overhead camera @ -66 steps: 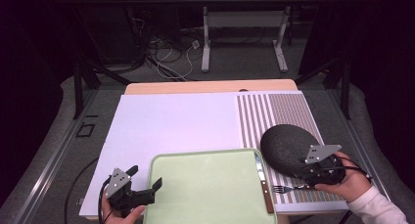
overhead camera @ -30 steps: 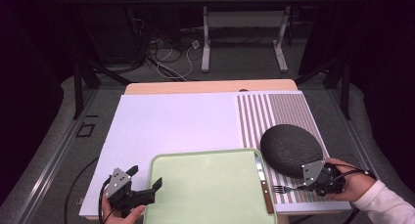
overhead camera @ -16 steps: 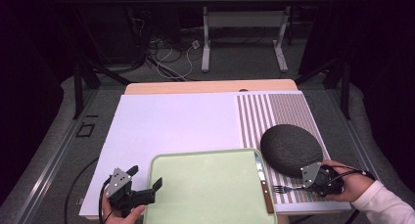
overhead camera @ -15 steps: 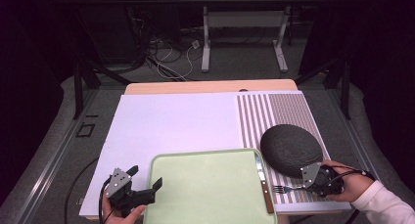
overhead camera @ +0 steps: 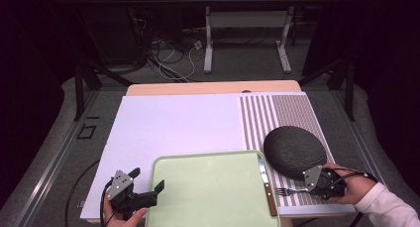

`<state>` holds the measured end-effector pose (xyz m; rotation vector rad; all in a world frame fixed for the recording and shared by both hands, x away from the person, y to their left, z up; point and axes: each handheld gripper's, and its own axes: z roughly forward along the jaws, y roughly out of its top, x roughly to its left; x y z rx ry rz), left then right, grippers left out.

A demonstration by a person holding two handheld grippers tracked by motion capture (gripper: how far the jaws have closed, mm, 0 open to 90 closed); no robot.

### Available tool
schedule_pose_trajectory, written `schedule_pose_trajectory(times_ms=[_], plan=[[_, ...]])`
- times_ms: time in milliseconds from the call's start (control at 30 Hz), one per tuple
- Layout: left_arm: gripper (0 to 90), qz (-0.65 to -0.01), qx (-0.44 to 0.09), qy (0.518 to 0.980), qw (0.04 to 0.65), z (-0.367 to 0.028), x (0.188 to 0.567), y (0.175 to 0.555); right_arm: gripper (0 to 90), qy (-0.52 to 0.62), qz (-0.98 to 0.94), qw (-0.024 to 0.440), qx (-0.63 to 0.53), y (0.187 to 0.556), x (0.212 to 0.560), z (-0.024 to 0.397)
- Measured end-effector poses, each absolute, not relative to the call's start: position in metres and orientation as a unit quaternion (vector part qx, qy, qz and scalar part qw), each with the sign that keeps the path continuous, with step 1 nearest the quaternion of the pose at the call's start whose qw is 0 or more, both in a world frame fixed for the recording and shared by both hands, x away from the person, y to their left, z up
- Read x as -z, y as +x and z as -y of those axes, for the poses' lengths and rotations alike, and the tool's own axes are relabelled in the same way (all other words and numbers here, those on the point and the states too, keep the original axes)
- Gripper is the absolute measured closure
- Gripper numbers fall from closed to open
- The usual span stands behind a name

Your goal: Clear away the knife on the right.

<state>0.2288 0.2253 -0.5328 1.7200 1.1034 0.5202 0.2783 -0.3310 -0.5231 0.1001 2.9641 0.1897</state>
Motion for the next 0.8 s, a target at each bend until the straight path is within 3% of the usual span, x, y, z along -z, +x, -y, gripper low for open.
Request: schedule_pose_trajectory(times_ms=[800], plan=[[2.8, -0.455, -0.216, 0.708, 0.494, -0.2255, 0.5327, 0.2288, 76.8, 0.027, -0.993, 0.097, -0.062, 0.2729, 0.5227, 0.3319]])
